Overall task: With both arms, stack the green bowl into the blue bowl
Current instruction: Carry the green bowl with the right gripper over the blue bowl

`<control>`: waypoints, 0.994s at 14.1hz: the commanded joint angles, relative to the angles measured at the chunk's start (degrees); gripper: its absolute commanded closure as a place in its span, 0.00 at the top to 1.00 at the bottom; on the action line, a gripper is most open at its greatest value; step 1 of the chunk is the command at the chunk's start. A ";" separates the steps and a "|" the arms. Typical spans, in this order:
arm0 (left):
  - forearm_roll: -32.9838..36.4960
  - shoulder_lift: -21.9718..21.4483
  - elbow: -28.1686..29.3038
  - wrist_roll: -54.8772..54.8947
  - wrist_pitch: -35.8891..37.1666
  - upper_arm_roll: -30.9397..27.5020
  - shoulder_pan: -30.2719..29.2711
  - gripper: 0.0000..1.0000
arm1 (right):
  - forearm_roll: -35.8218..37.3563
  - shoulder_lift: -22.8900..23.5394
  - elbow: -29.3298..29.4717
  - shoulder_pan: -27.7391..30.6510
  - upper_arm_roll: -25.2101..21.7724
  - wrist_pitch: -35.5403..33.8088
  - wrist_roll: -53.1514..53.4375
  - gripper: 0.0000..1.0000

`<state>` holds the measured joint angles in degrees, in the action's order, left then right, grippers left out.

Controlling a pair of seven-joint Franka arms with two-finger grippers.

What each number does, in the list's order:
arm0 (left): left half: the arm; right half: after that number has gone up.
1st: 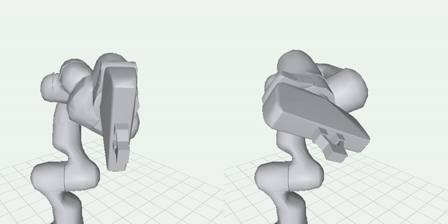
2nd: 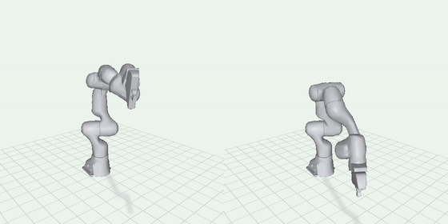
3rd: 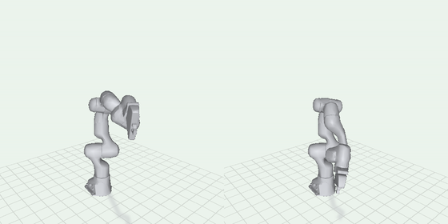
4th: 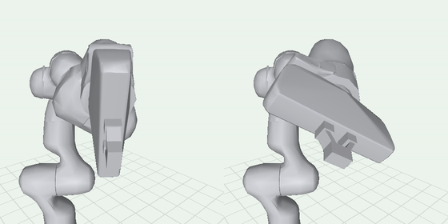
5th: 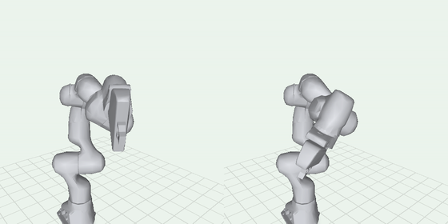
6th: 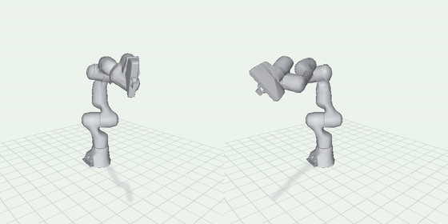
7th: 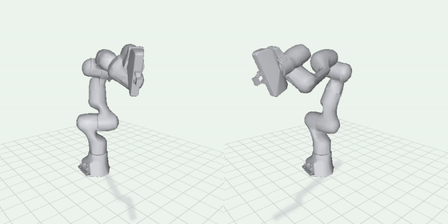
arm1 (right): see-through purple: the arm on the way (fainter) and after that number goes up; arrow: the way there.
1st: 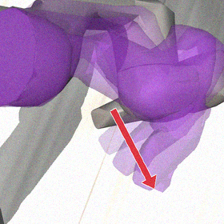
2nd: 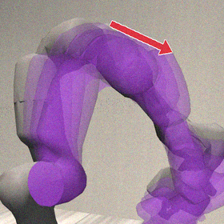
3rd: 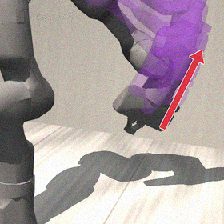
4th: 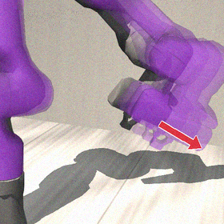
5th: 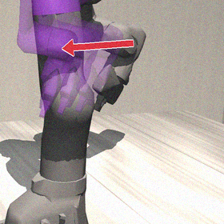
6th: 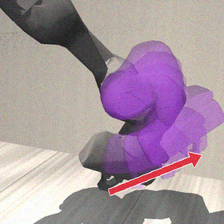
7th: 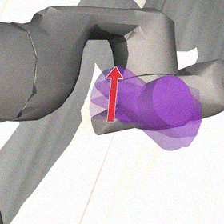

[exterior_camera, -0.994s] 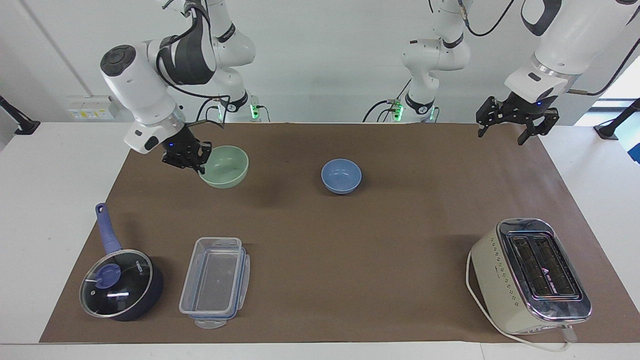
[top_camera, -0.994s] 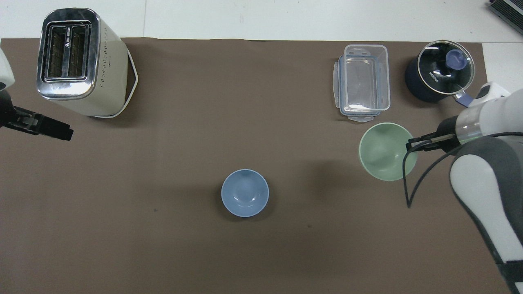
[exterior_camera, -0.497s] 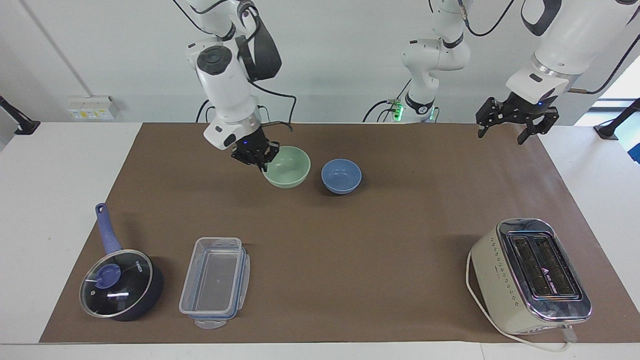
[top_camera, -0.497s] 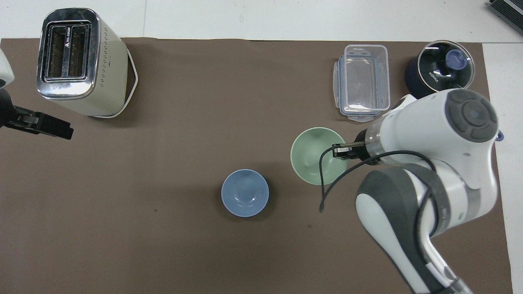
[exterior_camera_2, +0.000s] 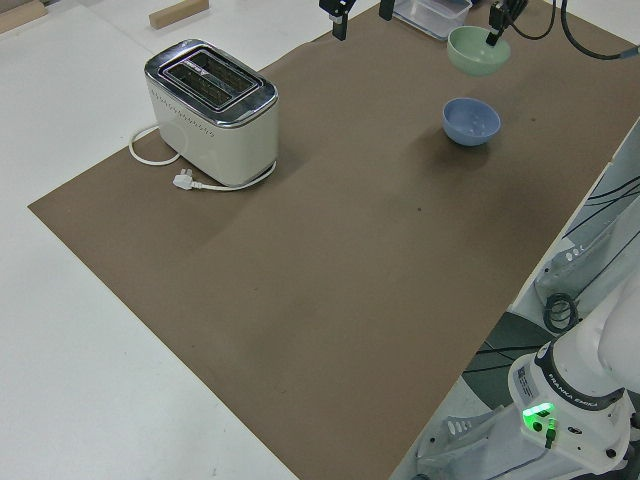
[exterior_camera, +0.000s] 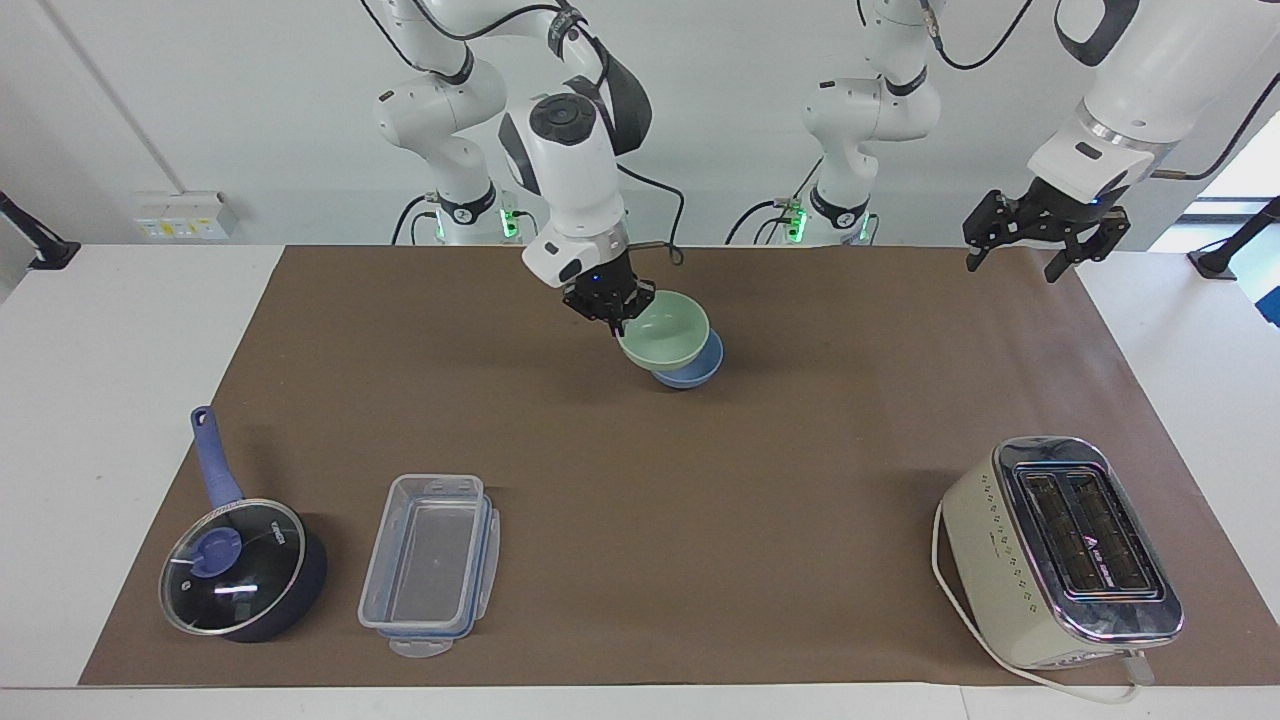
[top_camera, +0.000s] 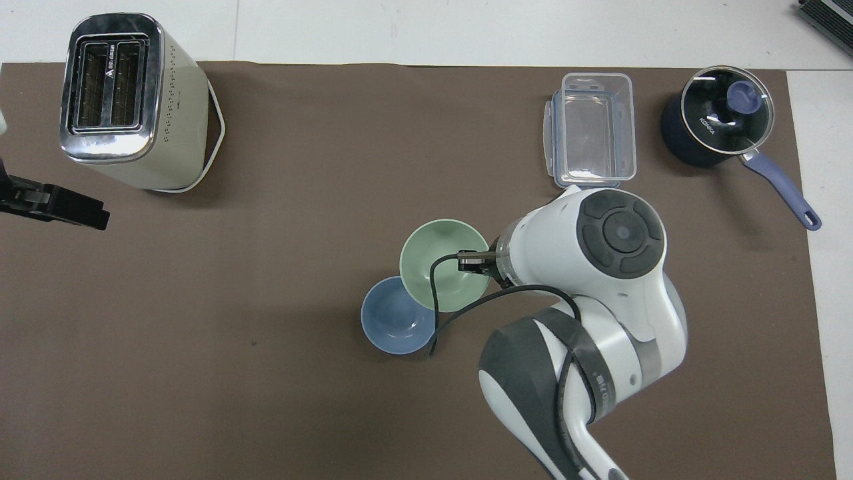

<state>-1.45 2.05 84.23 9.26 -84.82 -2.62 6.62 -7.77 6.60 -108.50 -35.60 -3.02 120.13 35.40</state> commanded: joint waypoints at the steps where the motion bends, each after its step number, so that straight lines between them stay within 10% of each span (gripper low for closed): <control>1: 0.22 -1.26 1.28 -0.65 0.44 0.52 -0.56 1.00 | -1.02 2.19 0.66 -1.57 0.21 0.80 1.69 0.00; 14: 0.22 -1.26 1.20 -0.47 0.27 0.52 -0.56 1.00 | -3.47 2.28 -6.55 -2.89 0.47 5.72 -1.21 0.00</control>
<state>-1.45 2.05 84.25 9.24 -84.78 -2.57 6.61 -8.36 9.25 -113.80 -38.32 -2.50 124.15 35.63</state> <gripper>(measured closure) 0.000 0.952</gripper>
